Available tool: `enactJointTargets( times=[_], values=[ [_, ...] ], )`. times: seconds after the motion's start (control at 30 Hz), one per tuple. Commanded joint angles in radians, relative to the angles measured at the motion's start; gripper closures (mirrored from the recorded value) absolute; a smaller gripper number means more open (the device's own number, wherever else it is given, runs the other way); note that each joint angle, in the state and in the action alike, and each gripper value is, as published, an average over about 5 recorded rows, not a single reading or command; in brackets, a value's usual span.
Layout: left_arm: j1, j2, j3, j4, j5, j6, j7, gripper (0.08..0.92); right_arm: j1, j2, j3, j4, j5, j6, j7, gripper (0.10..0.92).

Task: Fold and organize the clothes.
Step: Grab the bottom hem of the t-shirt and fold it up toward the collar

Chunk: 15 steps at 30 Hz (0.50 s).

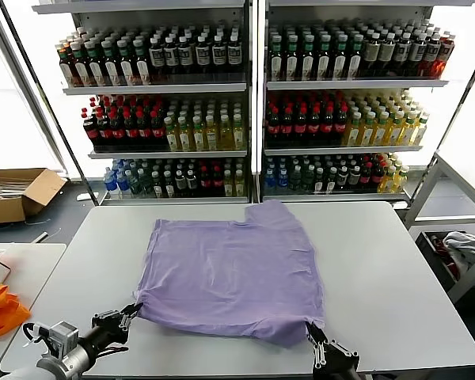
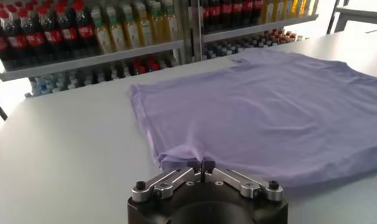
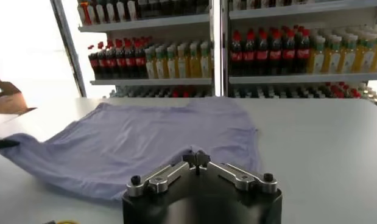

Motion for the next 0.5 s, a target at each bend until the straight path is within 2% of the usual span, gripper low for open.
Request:
enactJointTargets(
  times=[0.03,0.5],
  values=[
    [-0.213,0.129,0.076,0.149,-0.086,-0.001,-0.007,0.897,0.263,-0.022,0.007,-0.107,0.173,0.010,0.038,0.918],
    [-0.491,0.086,0.223,0.393,-0.124,-0.002,-0.066,0.897,0.734,-0.047,-0.177,-0.514,0.217,-0.019,0.064,0.918]
  ],
)
